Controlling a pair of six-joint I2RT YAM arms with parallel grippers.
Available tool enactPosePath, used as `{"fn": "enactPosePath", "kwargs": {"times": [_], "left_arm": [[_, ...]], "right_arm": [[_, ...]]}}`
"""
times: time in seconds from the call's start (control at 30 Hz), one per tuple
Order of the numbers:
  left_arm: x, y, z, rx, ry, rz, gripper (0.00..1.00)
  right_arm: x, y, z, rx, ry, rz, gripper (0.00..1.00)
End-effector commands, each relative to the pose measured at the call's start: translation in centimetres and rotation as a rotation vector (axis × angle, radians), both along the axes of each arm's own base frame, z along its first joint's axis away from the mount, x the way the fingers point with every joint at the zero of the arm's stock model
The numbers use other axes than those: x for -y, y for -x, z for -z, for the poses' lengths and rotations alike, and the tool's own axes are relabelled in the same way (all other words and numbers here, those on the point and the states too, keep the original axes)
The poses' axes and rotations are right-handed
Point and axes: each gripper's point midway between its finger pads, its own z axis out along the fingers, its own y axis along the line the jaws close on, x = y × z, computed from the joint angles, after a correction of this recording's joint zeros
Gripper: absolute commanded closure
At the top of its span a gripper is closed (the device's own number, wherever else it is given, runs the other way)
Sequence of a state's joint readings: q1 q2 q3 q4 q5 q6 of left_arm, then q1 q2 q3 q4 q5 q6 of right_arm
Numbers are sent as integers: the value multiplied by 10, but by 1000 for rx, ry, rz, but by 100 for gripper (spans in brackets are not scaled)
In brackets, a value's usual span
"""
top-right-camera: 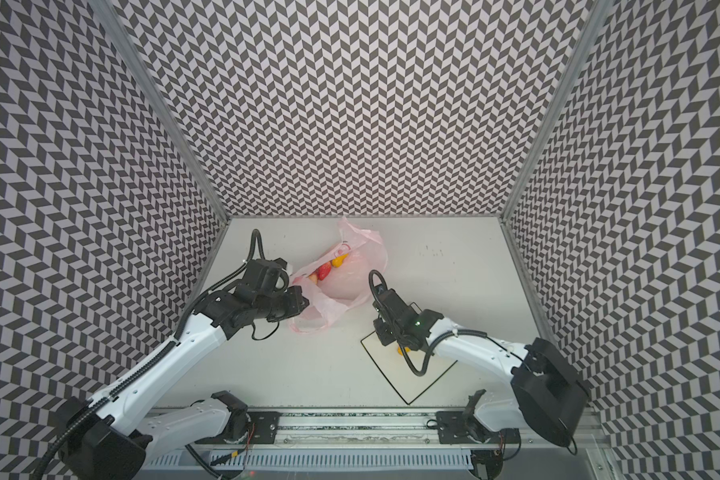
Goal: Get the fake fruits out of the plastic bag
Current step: 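Carry the strawberry over the white tray with the right gripper, then lower the strawberry onto the tray, open the right gripper and withdraw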
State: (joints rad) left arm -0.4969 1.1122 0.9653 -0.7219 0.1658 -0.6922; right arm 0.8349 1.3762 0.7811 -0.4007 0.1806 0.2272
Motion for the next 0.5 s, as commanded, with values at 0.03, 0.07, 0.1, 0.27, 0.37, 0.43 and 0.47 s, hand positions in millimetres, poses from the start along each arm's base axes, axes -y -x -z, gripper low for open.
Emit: {"fn": "enactPosePath", "kwargs": {"times": [0.03, 0.07, 0.1, 0.27, 0.37, 0.43, 0.47], "left_arm": [[-3, -3, -15, 41, 3, -6, 100], [-3, -3, -14, 38, 2, -4, 100], [-3, -3, -14, 39, 1, -4, 100], [-2, -3, -13, 38, 2, 7, 100], [-2, -4, -14, 42, -2, 10, 100], [-3, -5, -16, 49, -1, 11, 100], [-3, -5, -17, 51, 0, 11, 100]], "right_arm": [[1, -10, 2, 40, 34, 19, 78], [3, -9, 6, 31, 46, 17, 77], [5, -8, 10, 24, 59, 24, 75], [5, -9, 19, 21, 66, 35, 64], [7, -8, 25, 11, 74, 51, 55], [8, -6, 24, 14, 69, 59, 47], [9, -6, 22, 18, 64, 63, 44]]}}
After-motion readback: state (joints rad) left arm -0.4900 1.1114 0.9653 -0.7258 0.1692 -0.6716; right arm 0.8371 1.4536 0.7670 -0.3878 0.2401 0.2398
